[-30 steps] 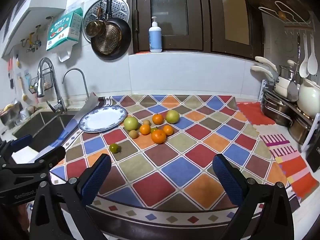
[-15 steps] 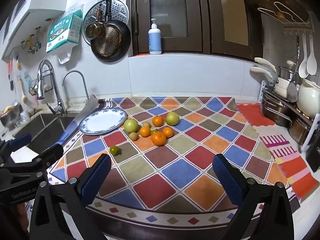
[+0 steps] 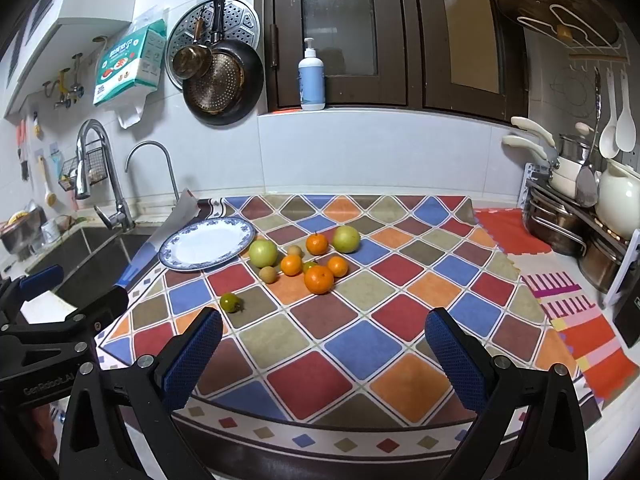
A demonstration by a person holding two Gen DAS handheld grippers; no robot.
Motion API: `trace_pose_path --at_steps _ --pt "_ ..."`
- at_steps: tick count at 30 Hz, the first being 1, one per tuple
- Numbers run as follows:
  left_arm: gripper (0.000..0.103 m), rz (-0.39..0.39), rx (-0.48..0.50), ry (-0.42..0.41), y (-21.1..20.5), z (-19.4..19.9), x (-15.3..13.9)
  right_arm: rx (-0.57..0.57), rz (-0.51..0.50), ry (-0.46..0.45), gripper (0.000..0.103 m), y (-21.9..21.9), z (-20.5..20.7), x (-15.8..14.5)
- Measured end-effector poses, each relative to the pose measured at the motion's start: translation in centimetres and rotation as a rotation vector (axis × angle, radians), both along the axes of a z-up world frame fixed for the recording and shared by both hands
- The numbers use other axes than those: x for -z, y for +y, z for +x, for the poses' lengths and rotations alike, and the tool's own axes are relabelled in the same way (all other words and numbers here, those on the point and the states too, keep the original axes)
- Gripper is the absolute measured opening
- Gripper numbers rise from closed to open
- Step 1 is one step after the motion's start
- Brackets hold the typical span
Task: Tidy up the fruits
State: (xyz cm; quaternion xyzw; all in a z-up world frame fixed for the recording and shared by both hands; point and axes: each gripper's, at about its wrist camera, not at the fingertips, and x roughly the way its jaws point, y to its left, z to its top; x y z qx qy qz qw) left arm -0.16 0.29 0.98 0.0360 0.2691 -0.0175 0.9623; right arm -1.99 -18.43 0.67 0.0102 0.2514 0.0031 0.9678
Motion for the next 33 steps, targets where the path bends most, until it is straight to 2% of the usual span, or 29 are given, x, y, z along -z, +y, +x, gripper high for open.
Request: trace_pose_path --at_steps 33 --pt "0.103 0.002 0.001 0.003 -0.14 0.43 0.2 -0.004 -0.001 -0.001 0.102 0.07 0.09 -0.03"
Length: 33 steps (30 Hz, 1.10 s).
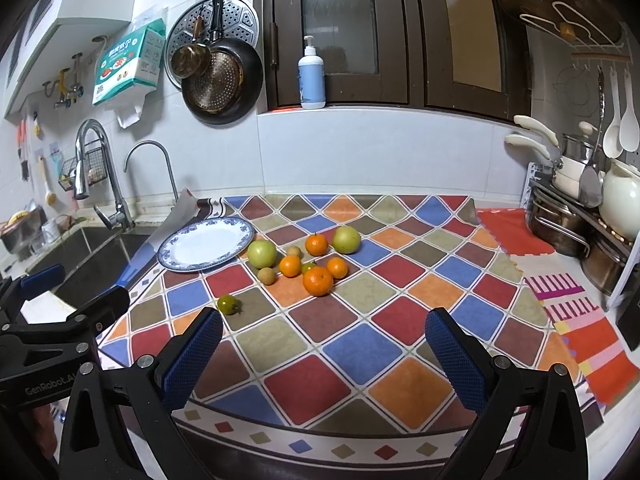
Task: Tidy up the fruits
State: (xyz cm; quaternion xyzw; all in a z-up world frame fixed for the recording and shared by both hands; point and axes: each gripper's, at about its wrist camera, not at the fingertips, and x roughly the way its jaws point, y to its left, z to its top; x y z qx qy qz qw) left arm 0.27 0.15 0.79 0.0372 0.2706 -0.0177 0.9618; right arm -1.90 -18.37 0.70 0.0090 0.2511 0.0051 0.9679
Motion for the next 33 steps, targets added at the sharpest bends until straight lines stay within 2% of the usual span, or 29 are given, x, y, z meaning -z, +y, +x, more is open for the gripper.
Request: trace_pose_path --at_steps 18,28,33 --pt "0.103 0.0 0.008 0.021 0.3 1.5 0.9 -0.002 -0.004 0.022 0.102 0.7 0.9 0.5" --pt "0.102 0.003 0.056 0.075 1.4 4.0 2.6 -0.008 -0.021 0.091 0.102 1.9 3.2 2.0" --pt "0.095 0.019 0.106 0.099 1.8 6.3 3.7 0.004 -0.014 0.144 0.102 2.6 5.3 3.1"
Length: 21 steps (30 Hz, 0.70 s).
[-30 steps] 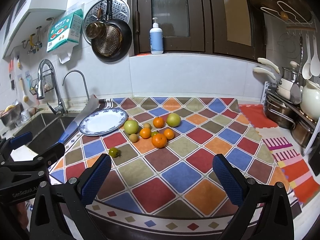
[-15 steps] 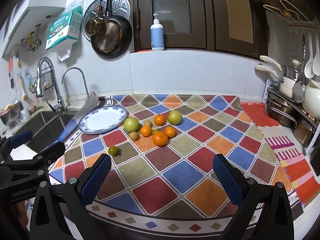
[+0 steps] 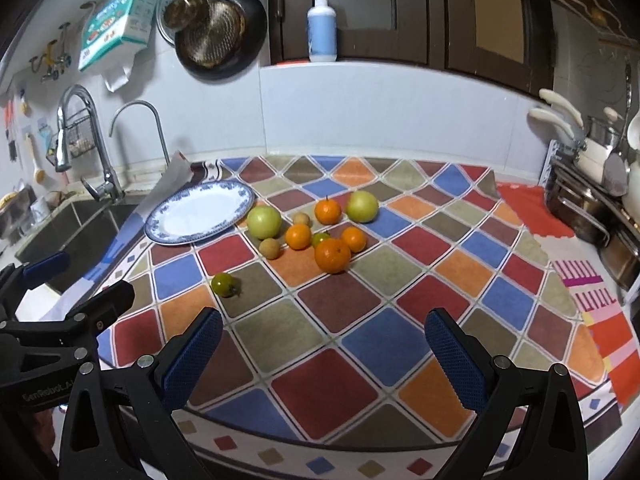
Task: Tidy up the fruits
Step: 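Grasp the small green citrus with the left gripper while the right gripper grasps the large orange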
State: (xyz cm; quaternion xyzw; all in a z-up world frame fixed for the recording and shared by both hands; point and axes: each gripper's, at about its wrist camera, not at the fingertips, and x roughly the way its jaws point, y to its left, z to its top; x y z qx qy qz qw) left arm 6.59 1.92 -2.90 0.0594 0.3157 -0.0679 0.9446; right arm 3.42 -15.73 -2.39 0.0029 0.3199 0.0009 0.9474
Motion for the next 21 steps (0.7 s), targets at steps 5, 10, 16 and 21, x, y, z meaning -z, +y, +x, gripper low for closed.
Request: trace_pose_path --at_steps 5,10,16,21 --pt "0.09 0.018 0.079 0.024 0.1 2.7 1.2 0.029 -0.028 0.032 0.101 0.8 2.3 1.2" --pt "0.084 0.028 0.149 0.049 -0.1 4.9 2.7 0.056 -0.062 0.079 0.094 1.3 4.8 2.6" --pt "0.077 0.015 0.138 0.09 -1.3 6.5 4.6 0.01 -0.108 0.114 0.087 1.2 7.1 4.2" --pt "0.071 -0.001 0.1 0.141 -2.4 7.5 5.8 -0.064 -0.113 0.139 0.08 0.4 9.4 5.3"
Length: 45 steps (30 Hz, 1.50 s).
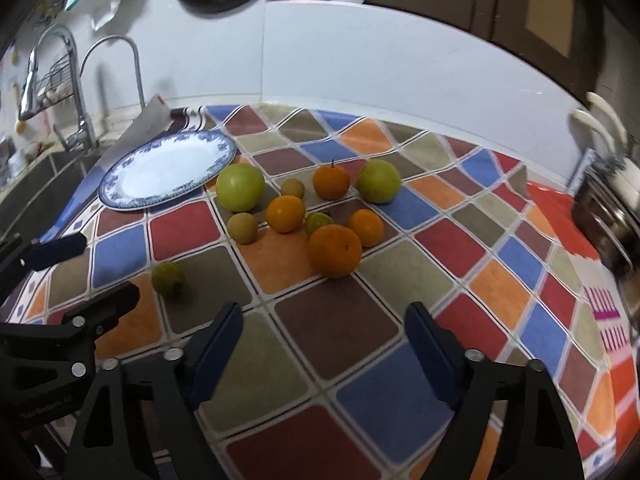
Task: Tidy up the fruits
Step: 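Grasp the small green citrus with the left gripper while the right gripper grasps the large orange, then carry both fruits onto the white plate and open both grippers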
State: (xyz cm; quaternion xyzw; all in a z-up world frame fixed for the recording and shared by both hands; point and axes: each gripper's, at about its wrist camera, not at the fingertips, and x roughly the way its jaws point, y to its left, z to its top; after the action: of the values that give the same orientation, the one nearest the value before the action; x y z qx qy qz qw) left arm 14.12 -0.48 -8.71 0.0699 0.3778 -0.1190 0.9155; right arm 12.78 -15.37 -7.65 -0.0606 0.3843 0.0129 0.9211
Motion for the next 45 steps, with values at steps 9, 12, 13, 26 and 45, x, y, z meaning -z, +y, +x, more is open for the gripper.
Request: trace_pose_path --at_steps 9,12,13,26,45 --pt "0.057 -0.006 -0.038 0.056 -1.3 1.9 1.5 -0.031 0.039 0.021 0.076 -1.6 3.6 1.4" --pt "0.05 -0.008 -0.036 0.082 -1.6 2.4 2.0 -0.036 0.06 0.033 0.072 -1.9 4.7 1.8" --pt "0.048 -0.009 -0.037 0.087 -1.7 2.5 2.1 -0.038 0.059 0.034 0.07 -2.0 5.0 2.0" --pt "0.034 -0.025 -0.046 0.118 -1.9 3.7 2.5 -0.079 0.12 0.091 0.047 -2.3 7.7 3.5" --pt "0.034 -0.049 -0.034 -0.012 0.2 2.7 -1.8 -0.107 0.145 0.015 0.044 -0.6 4.8 -0.2"
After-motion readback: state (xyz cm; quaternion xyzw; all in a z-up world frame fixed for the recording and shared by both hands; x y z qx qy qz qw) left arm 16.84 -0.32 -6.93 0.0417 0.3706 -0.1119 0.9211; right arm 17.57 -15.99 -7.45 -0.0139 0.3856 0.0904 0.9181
